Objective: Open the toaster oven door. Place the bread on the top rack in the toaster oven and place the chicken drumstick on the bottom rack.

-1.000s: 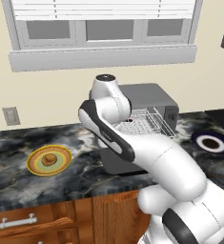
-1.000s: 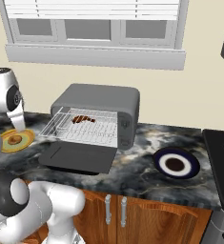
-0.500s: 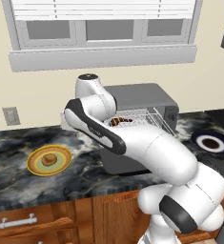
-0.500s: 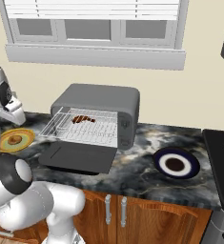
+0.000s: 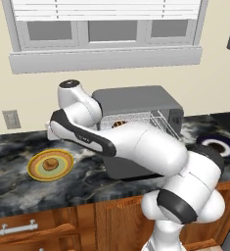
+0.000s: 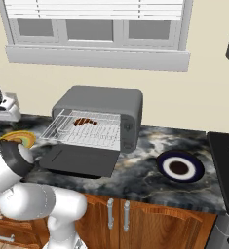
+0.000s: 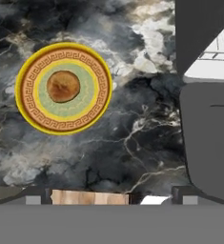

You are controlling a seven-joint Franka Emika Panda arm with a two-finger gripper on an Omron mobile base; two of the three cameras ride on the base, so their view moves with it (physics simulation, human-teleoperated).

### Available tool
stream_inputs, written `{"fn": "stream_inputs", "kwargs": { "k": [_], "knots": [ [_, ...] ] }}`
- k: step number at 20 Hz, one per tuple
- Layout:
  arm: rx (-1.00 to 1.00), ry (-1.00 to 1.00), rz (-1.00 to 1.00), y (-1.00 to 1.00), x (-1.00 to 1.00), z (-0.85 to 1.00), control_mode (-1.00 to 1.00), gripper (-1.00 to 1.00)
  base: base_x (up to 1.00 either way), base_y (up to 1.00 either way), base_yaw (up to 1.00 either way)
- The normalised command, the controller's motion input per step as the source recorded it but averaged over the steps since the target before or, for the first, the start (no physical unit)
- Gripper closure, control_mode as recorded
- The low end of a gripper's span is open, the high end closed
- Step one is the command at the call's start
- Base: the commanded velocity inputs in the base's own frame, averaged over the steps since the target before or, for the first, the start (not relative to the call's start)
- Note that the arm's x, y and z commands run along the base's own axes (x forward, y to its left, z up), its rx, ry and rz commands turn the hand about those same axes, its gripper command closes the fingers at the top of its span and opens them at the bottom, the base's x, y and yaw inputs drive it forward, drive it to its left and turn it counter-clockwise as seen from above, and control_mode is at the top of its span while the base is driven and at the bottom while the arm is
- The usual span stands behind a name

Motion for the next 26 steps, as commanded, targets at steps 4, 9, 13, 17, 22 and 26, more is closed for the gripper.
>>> {"fn": "stream_inputs", "kwargs": {
  "k": [4,9,13,17,22,26],
  "knots": [
    [0.00,-0.01,0.11,0.33,0.27,-0.08,-1.00,-1.00,0.00,0.00,0.00],
    [0.00,0.00,0.06,0.29,0.29,-0.06,-1.00,-1.00,0.00,0.00,0.00],
    [0.00,0.00,0.03,0.29,0.24,-0.12,-1.00,-1.00,0.00,0.00,0.00],
    [-0.01,0.00,0.00,0.23,0.26,-0.13,-1.00,-1.00,0.00,0.00,0.00],
    [0.00,0.00,0.00,0.22,0.28,-0.15,-1.00,-1.00,0.00,0.00,0.00],
    [-0.03,0.02,0.00,0.21,0.14,-0.19,-1.00,-1.00,0.00,0.00,0.00]
  ]
}}
